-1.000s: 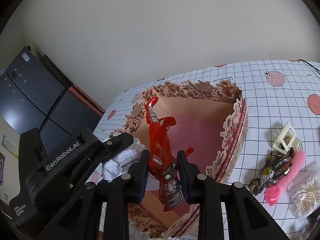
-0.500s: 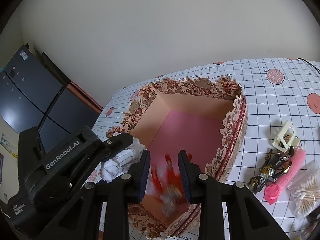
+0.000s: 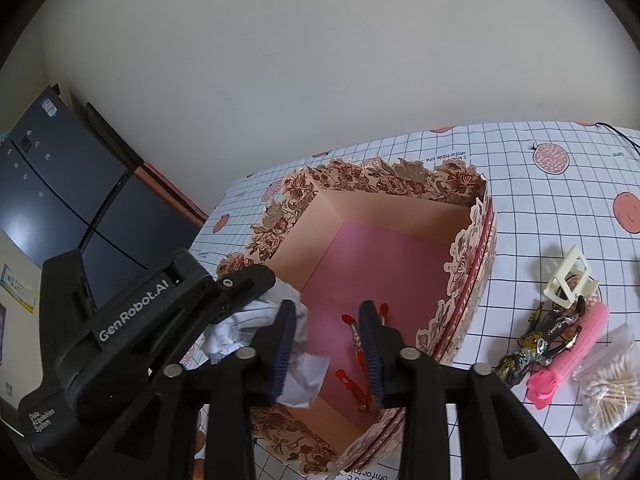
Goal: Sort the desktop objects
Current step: 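Open the right gripper to drop the red figure while the left drops the paper ball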
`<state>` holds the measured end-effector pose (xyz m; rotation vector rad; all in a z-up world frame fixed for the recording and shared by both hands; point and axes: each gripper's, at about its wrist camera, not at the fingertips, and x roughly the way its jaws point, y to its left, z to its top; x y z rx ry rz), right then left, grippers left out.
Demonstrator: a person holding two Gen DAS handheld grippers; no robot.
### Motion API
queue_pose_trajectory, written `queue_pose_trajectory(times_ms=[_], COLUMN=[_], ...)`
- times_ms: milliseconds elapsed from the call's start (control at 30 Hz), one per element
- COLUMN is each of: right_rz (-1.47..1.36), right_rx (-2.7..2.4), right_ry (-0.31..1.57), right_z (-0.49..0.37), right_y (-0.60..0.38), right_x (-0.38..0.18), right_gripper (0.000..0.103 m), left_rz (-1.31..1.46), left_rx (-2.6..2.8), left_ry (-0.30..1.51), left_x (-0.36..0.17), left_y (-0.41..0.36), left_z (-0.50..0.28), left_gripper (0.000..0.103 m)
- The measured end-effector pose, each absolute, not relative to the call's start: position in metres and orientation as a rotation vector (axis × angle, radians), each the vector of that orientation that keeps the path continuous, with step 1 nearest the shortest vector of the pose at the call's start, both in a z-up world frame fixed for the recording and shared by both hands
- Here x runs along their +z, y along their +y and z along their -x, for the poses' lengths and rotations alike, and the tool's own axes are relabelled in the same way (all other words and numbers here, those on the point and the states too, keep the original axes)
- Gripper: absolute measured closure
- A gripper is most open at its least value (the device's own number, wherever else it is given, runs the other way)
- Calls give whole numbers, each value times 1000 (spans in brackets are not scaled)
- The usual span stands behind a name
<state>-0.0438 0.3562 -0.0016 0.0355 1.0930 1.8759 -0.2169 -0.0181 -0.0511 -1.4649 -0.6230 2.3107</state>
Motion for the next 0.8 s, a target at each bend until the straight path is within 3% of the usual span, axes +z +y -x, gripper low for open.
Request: queue_pose_trajectory(times_ms=[800], right_rz=[-18], right_rx=[1898], right_ry=[1065], right_z=[43], right_y=[352], right_x=[9], right_gripper=[58], left_rz=[1434], left_rx=[2331], left_ry=[-610], left_x=[-41], left_y=[-20], left_z=[215], left_gripper=[14])
